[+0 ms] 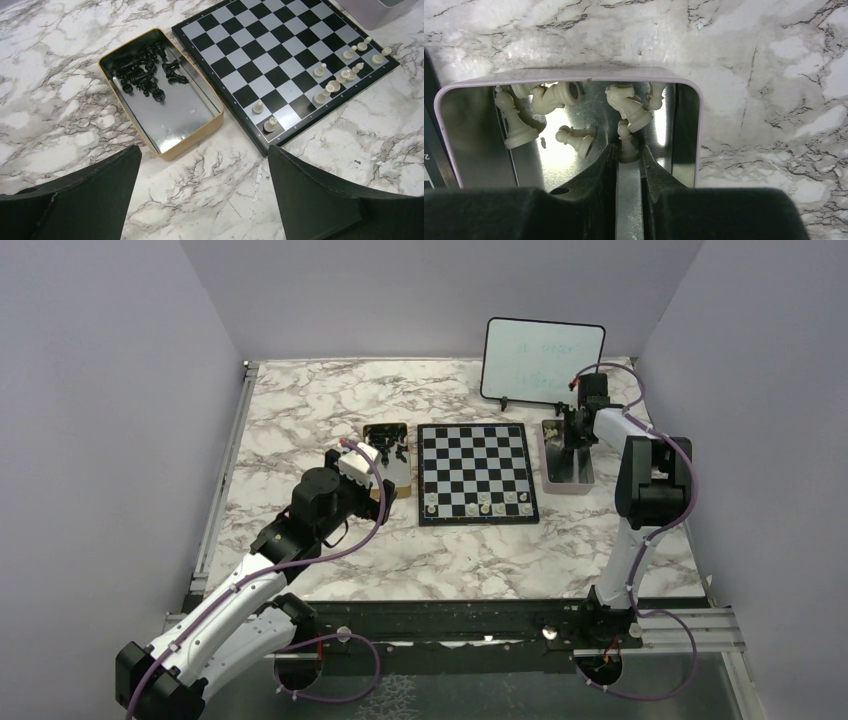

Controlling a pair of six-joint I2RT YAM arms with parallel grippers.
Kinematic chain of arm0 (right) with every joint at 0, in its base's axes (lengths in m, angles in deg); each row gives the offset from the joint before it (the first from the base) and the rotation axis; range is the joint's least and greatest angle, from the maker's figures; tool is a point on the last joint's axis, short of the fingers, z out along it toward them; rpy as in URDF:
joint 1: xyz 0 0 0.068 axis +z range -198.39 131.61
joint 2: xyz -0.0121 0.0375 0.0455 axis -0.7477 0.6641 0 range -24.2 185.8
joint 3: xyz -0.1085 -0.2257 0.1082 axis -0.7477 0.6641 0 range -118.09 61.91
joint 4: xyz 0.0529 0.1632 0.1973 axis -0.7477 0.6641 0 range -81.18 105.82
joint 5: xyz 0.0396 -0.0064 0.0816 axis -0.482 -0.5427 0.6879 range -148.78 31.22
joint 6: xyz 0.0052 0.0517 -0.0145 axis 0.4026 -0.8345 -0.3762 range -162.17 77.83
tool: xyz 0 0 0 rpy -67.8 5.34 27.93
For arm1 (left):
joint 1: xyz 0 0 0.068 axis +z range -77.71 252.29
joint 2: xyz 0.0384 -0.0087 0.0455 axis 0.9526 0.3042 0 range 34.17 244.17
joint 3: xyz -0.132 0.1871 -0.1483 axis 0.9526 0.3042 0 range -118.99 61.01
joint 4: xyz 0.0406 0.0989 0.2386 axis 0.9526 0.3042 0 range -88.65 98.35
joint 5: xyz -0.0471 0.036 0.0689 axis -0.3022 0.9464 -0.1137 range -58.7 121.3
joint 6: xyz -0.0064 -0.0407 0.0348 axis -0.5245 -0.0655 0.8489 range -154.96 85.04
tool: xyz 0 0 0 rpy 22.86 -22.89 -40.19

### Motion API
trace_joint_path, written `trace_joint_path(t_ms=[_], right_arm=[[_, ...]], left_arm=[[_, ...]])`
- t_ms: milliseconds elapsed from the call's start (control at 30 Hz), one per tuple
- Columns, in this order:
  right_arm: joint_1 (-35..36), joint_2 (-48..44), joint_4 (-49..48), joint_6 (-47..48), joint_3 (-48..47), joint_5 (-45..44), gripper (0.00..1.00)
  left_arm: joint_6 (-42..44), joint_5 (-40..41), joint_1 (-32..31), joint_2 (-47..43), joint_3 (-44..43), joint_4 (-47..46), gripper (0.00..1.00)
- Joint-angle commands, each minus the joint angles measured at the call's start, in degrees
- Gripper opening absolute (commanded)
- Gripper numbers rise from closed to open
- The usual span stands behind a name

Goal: Set up the chess pieces on the board
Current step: Pick up the chess piece from the storage box.

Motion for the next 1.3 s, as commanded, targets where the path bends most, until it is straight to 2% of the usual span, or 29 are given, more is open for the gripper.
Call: trace_joint_path(t_ms=[0, 233, 500, 733, 833, 1000, 1167, 1267], right_arm=[[-0.3, -0.1, 1.1, 0.4, 0.7, 1.4, 0.14], [-0.3, -7.6, 2.5, 0.6, 3.3, 2.4, 0.13], [-0.2, -16.8, -0.6, 0.5, 10.1, 12.3, 0.12], [2.2, -24.7, -3.7, 0.4, 15.4, 18.3, 0.09], [4.6, -30.1, -6.1, -0.1, 18.7, 18.5, 0.08], [8.3, -37.0, -9.5, -0.5, 22.9, 26.4, 0.09], [17.4, -41.4, -12.7, -0.6, 25.7, 30.6, 0.09], [21.3, -45.0, -19.2, -2.8, 29.2, 34.6, 0.09]], left_arm=[[0.4, -0.9, -0.2, -0.8, 0.3, -1.0, 0.98], [-0.8, -2.2, -0.2, -0.5, -0.3, -1.2, 0.97], [-4.8, -8.8, -0.2, 0.3, -1.4, -1.6, 0.94], [-14.3, -9.1, -0.1, 4.6, -4.8, 0.0, 0.86], [-17.3, -11.2, -0.1, 8.0, -7.9, 2.2, 0.86], [-22.2, -17.8, -0.1, 12.6, -12.7, 2.0, 0.80], [-28.4, -23.6, -0.1, 15.1, -15.5, -1.1, 0.72], [-33.3, -25.1, -0.1, 15.2, -15.1, -3.6, 0.64]])
